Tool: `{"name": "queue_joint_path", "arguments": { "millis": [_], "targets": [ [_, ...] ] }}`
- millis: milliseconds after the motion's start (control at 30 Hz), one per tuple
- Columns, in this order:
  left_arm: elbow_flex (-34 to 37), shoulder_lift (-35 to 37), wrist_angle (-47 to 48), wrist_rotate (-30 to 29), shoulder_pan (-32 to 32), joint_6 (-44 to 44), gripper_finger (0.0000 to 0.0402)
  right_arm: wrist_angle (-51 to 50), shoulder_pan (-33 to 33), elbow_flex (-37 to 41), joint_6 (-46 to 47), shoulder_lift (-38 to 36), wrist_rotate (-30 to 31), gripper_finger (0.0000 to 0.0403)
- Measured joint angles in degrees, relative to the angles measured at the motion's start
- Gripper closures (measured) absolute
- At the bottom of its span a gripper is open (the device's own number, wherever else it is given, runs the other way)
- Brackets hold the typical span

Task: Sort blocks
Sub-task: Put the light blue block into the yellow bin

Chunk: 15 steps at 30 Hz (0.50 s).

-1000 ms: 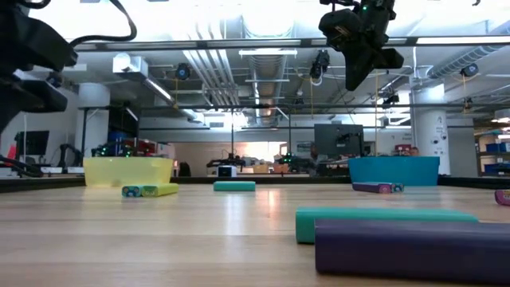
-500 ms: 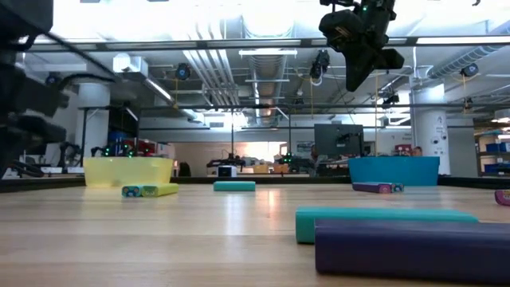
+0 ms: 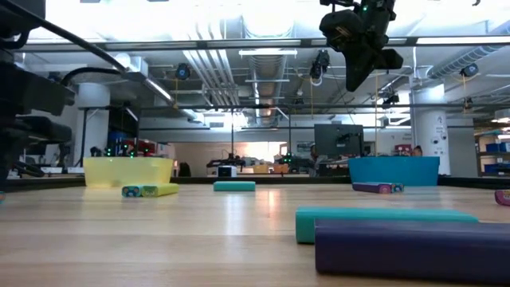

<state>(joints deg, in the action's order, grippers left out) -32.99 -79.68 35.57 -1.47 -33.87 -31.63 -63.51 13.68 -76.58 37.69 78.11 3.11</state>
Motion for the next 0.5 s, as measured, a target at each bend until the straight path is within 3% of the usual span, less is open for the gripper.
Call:
{"name": "queue_joint_path", "arguments": {
  "millis": [267,500],
  "targets": [
    [-2.27,4.76,0.37,2.73,0.16,-1.73,0.0330,0.02,0.24,0.00,-2.38,0.00,-0.04,0.0390],
    [-5.85,13.03,4.84,3.91,1.23,-11.96,0.0330,0.01,0.96,0.00,-3.79,0.00,-0.04,0.0390]
  ]
}}
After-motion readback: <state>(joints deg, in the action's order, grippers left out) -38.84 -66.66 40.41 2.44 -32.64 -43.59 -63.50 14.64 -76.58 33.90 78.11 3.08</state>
